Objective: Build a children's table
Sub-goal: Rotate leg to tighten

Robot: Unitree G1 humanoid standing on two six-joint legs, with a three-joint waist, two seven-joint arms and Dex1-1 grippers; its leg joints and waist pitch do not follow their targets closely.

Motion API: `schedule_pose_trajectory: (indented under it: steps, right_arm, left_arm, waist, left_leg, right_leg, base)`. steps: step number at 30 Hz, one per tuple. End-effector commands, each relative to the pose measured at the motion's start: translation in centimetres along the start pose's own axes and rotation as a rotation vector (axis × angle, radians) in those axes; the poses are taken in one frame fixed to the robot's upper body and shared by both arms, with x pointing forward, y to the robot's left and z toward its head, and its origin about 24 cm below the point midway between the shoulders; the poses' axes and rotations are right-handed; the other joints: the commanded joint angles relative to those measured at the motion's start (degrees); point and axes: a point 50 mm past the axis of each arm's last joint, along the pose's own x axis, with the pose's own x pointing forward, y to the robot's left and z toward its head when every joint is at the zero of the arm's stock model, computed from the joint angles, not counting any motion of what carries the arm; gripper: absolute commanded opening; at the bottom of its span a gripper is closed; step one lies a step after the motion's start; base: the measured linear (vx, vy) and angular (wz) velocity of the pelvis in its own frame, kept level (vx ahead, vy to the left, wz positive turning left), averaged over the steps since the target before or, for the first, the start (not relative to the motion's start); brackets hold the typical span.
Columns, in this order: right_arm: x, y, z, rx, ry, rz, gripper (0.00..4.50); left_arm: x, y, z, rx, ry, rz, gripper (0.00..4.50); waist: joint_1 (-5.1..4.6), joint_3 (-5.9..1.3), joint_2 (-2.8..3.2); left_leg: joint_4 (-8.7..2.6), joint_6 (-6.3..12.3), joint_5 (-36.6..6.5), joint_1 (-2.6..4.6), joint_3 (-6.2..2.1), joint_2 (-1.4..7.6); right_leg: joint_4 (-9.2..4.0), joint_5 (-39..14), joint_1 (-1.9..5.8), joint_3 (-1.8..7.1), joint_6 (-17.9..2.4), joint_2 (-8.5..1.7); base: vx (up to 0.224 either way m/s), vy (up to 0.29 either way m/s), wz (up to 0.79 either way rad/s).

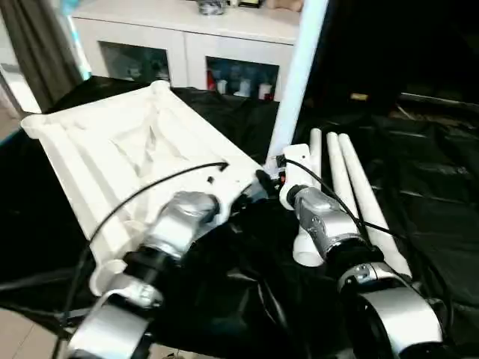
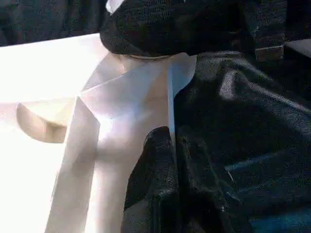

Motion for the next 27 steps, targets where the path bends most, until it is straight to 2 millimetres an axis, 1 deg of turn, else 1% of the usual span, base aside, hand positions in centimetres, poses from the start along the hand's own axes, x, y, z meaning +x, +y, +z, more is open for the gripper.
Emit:
schedule_pose_trajectory:
  steps: [1,4,5,6,8,9,10,11,12,13,14,15,16,17,18,19,20,21,22,23,24,25,26,27]
  right_arm:
    - [0.4,2.3,-1.3,0.036,0.060,0.081,3.45]
    - [0.4,1.7,-0.9,0.015,0.045,0.062,3.52]
    - [0.3,1.3,-0.6,-0.005,0.030,0.060,3.52]
    - [0.2,1.1,-0.5,-0.013,0.021,0.061,3.52]
    - [0.0,0.7,-0.2,-0.023,0.002,0.067,3.52]
    - [-0.3,0.2,0.1,-0.041,-0.023,0.076,3.52]
    - [-0.4,0.1,0.2,-0.043,-0.027,0.077,3.52]
    - [-0.7,-0.1,0.4,-0.054,-0.045,0.086,3.56]
    - [-0.9,-0.3,0.5,-0.061,-0.057,0.092,3.58]
    - [-1.0,-0.4,0.6,-0.063,-0.065,0.093,3.58]
    - [-1.4,-0.6,0.9,-0.072,-0.083,0.096,3.58]
    - [-1.7,-0.7,1.1,-0.082,-0.096,0.097,3.58]
    - [-2.2,-0.9,1.4,-0.094,-0.113,0.099,3.58]
    - [-2.5,-1.0,1.6,-0.101,-0.122,0.104,3.58]
    - [-2.8,-1.0,1.7,-0.109,-0.130,0.112,3.58]
    - [-3.1,-1.0,1.8,-0.115,-0.134,0.118,3.58]
    - [-3.1,-1.0,1.8,-0.116,-0.135,0.119,3.58]
    - [-3.8,-1.1,2.0,-0.132,-0.138,0.139,3.58]
    - [-4.2,-1.2,2.1,-0.139,-0.139,0.144,3.58]
    - [-4.4,-1.2,2.1,-0.144,-0.140,0.147,3.58]
    - [-4.8,-1.2,2.1,-0.147,-0.138,0.149,3.58]
    - [-4.9,-1.2,2.1,-0.147,-0.138,0.149,3.58]
    - [-5.2,-1.0,2.1,-0.164,-0.131,0.157,3.58]
    - [-5.3,-1.0,2.1,-0.177,-0.125,0.159,3.58]
  left_arm:
    - [1.0,-1.4,1.0,0.033,-0.038,-0.023,0.00]
    - [0.9,-1.2,0.8,0.035,-0.035,-0.018,0.00]
    - [0.9,-1.1,0.7,0.039,-0.036,-0.014,0.00]
    - [0.8,-1.0,0.7,0.041,-0.040,-0.010,0.00]
    - [0.8,-0.8,0.8,0.041,-0.051,0.001,0.00]
    - [0.8,-0.5,1.2,0.047,-0.082,0.020,0.00]
    - [0.8,-0.4,1.3,0.047,-0.087,0.024,0.00]
    - [0.7,0.1,1.8,0.037,-0.119,0.067,0.28]
    - [0.7,0.5,2.1,0.027,-0.142,0.098,0.44]
    - [0.6,0.6,2.3,0.018,-0.152,0.100,0.55]
    - [0.4,0.9,2.8,-0.009,-0.178,0.091,0.55]
    - [0.2,1.1,3.2,-0.036,-0.205,0.091,0.69]
    - [-0.1,1.7,3.6,-0.075,-0.235,0.119,0.69]
    - [-0.4,2.0,3.7,-0.089,-0.249,0.137,0.82]
    - [-0.6,2.3,3.8,-0.103,-0.263,0.156,0.91]
    - [-0.8,2.5,3.9,-0.113,-0.273,0.168,0.96]
    - [-0.8,2.6,3.9,-0.115,-0.276,0.170,0.97]
    - [-1.6,3.2,4.0,-0.153,-0.307,0.213,1.02]
    - [-2.2,3.7,4.0,-0.170,-0.321,0.245,1.26]
    - [-2.7,4.0,3.9,-0.181,-0.329,0.268,1.34]
    - [-3.7,4.8,3.6,-0.184,-0.330,0.324,1.34]
    - [-3.9,4.9,3.6,-0.185,-0.330,0.334,1.38]
    - [-5.6,6.1,2.8,-0.191,-0.303,0.434,1.46]
    - [-6.8,7.0,2.1,-0.184,-0.277,0.510,1.58]
  waist:
    - [-0.24,-3.38,0.31]
    - [-0.28,-3.30,0.31]
    - [-0.24,-3.28,0.29]
    - [-0.21,-3.34,0.23]
    - [-0.14,-3.32,0.24]
    - [0.04,-3.32,0.24]
    - [0.12,-3.29,0.27]
    - [0.25,-3.38,0.30]
    - [0.52,-3.47,0.19]
    - [0.49,-3.56,0.19]
    - [0.69,-3.75,0.33]
    - [0.82,-3.88,0.44]
    - [0.76,-4.20,0.33]
    - [0.79,-4.22,0.14]
    - [0.68,-4.40,-0.14]
    - [0.77,-4.36,0.00]
    - [0.58,-4.28,-0.01]
    - [0.54,-4.27,-0.09]
    - [0.80,-4.22,0.07]
    - [0.80,-4.19,0.12]
    - [0.68,-3.99,0.32]
    - [0.68,-3.92,0.43]
    - [0.53,-3.80,0.58]
    - [0.37,-3.65,0.59]
  left_leg:
    - [-3.77,1.15,-14.5,-0.45,0.50,-0.08]
    - [-3.79,1.10,-15.6,-0.44,0.48,-0.17]
    - [-3.84,1.04,-15.8,-0.51,0.40,-0.16]
    - [-3.81,1.11,-15.6,-0.53,0.40,-0.19]
    - [-3.84,1.21,-15.5,-0.50,0.40,-0.14]
    - [-3.85,1.46,-15.1,-0.59,0.44,-0.16]
    - [-3.84,1.56,-14.8,-0.63,0.44,-0.19]
    - [-3.86,1.58,-14.5,-0.70,0.40,-0.12]
    - [-3.80,1.97,-13.5,-0.78,0.46,-0.22]
    - [-3.78,1.98,-13.1,-0.89,0.39,-0.19]
    - [-3.73,1.96,-11.5,-1.32,0.26,-0.19]
    - [-3.62,2.01,-10.4,-1.25,0.33,-0.12]
    - [-3.36,2.09,-7.7,-1.46,0.25,0.03]
    - [-3.19,2.48,-6.0,-1.64,0.30,-0.06]
    - [-2.82,3.77,-3.0,-2.15,0.35,-0.37]
    - [-2.80,4.20,-2.6,-1.99,0.43,-0.33]
    - [-2.70,4.93,-2.8,-1.85,0.57,-0.33]
    - [-2.72,5.15,-3.3,-1.78,0.62,-0.32]
    - [-2.68,5.71,-3.0,-1.81,0.57,-0.09]
    - [-2.73,5.71,-2.9,-1.75,0.58,-0.02]
    - [-2.82,5.48,-4.4,-1.71,0.65,0.03]
    - [-2.97,5.18,-5.3,-1.67,0.58,0.13]
    - [-3.11,4.21,-7.2,-1.55,0.66,0.15]
    - [-3.37,3.20,-8.5,-1.67,0.46,0.33]
  right_leg:
    - [-4.80,-19.2,2.75,2.54,-7.8,-2.64]
    - [-5.25,-22.0,2.63,2.46,-6.9,-2.69]
    - [-5.38,-23.3,2.64,2.40,-6.2,-2.74]
    - [-5.42,-23.5,2.65,2.39,-5.9,-2.70]
    - [-5.42,-23.2,2.59,2.41,-5.9,-2.70]
    - [-5.43,-22.4,2.65,2.42,-5.9,-2.62]
    - [-5.38,-22.0,2.69,2.45,-5.9,-2.56]
    - [-5.24,-21.4,2.81,2.48,-6.0,-2.65]
    - [-5.16,-19.9,2.95,2.50,-5.7,-2.48]
    - [-5.00,-19.4,3.00,2.52,-6.0,-2.60]
    - [-4.73,-18.0,3.45,2.48,-6.3,-2.76]
    - [-4.70,-16.1,3.38,2.58,-6.6,-2.75]
    - [-3.73,-10.2,3.50,2.66,-8.4,-2.64]
    - [-3.45,-7.0,3.59,2.62,-8.9,-2.34]
    - [-2.63,-0.9,3.98,2.56,-10.3,-2.26]
    - [-2.71,0.1,3.84,2.59,-10.8,-2.31]
    - [-2.76,0.7,3.64,2.62,-11.5,-2.25]
    - [-2.80,0.2,3.61,2.59,-11.8,-2.27]
    - [-2.66,0.9,3.74,2.69,-12.1,-2.36]
    - [-2.68,0.9,3.64,2.66,-12.3,-2.37]
    - [-2.95,-1.0,3.49,2.59,-12.1,-2.29]
    - [-3.06,-2.4,3.52,2.55,-11.9,-2.34]
    - [-3.40,-5.5,3.39,2.54,-11.0,-2.28]
    - [-3.52,-7.8,3.49,2.50,-10.1,-2.36]
  base:
    - [0.000,0.000,0.00]
    - [0.000,0.000,0.00]
    - [0.000,0.000,0.00]
    - [0.000,0.000,0.00]
    - [0.000,0.000,0.00]
    - [0.000,0.000,0.00]
    - [0.000,0.000,0.00]
    - [0.000,0.000,0.00]
    - [0.000,0.000,0.00]
    - [0.000,0.000,0.00]
    - [0.000,0.000,0.00]
    - [0.000,0.000,0.00]
    - [0.000,0.000,0.00]
    - [0.000,0.000,0.00]
    - [0.000,0.000,0.00]
    - [0.000,0.000,0.00]
    - [0.000,0.000,0.00]
    - [0.000,0.000,0.00]
    - [0.000,0.000,0.00]
    - [0.000,0.000,0.00]
    - [0.000,0.000,0.00]
    - [0.000,0.000,0.00]
    - [0.000,0.000,0.00]
    - [0.000,0.000,0.00]
